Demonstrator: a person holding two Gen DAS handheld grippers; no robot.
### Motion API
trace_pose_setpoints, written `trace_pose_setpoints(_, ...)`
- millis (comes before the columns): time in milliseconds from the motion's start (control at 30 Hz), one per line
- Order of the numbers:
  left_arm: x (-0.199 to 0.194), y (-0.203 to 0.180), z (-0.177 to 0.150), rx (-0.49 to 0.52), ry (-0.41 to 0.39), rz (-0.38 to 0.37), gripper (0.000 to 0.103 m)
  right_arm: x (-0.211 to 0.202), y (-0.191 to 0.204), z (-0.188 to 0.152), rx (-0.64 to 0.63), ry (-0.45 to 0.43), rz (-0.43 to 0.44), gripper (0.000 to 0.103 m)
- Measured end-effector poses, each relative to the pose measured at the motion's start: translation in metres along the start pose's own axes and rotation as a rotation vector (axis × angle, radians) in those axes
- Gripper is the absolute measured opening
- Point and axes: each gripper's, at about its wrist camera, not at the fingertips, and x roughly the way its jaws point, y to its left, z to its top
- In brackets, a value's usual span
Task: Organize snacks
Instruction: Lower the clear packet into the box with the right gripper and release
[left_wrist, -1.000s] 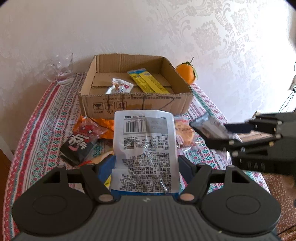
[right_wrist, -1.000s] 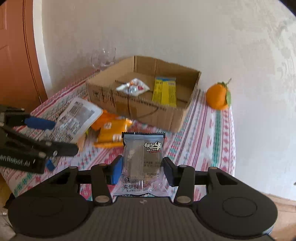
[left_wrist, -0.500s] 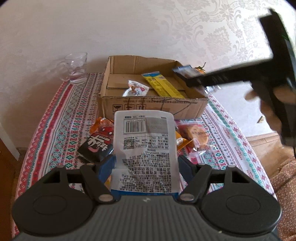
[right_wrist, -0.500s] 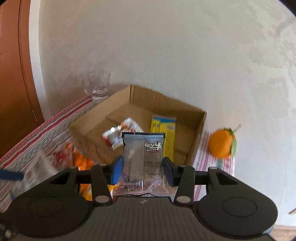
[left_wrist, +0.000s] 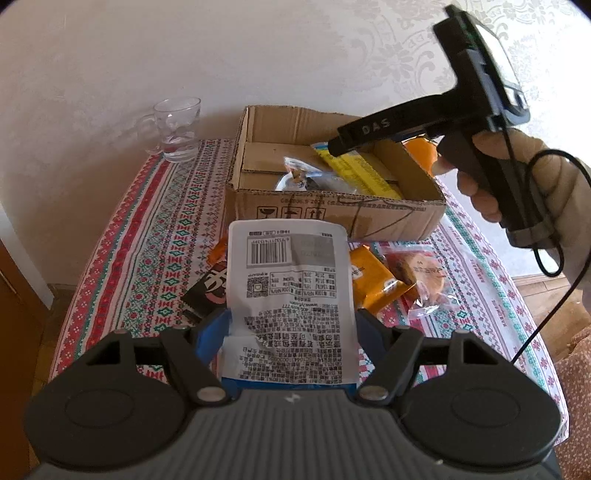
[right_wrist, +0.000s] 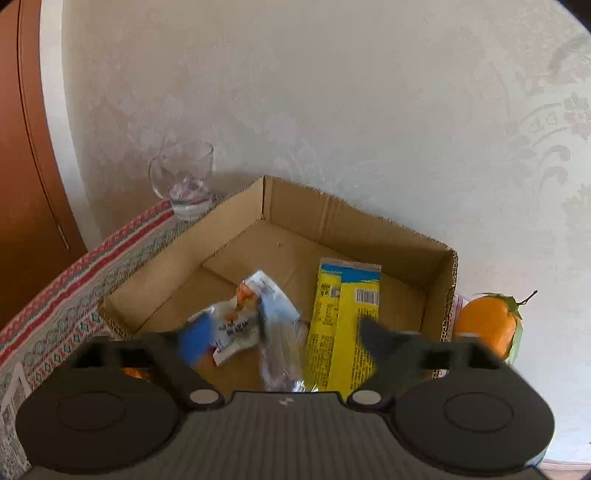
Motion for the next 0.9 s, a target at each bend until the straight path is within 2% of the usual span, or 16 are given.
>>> trace_pose_setpoints(100, 0.003, 0.000, 0.001, -0.004, 0.010, -0.011, 0.074, -0.006, -0.001, -0.005, 0.023, 0.003, 0.015, 0.102)
trace_pose_setpoints(333, 0.007, 0.001, 0.008, 0.000, 0.031, -0.047, 0.074, -0.032, 0.000, -0.032, 0.051, -0.004, -0.013, 0.103)
trace_pose_setpoints(500, 0.007, 0.000, 0.020, 0.032, 0.040, -0.054, 0.074, -0.053, 0.008, -0.060, 0.037, -0.014, -0.062, 0.103)
trace_pose_setpoints(700, 0.010, -0.002, 0.047, 0.071, 0.042, -0.068, 0.074, -0.079, 0.022, -0.088, 0.048, -0.046, -0.099, 0.103)
trace_pose_setpoints(900, 0.038, -0.003, 0.090, 0.091, 0.049, -0.081, 0.074, -0.093, 0.043, -0.116, 0.043, -0.037, -0.073, 0.103)
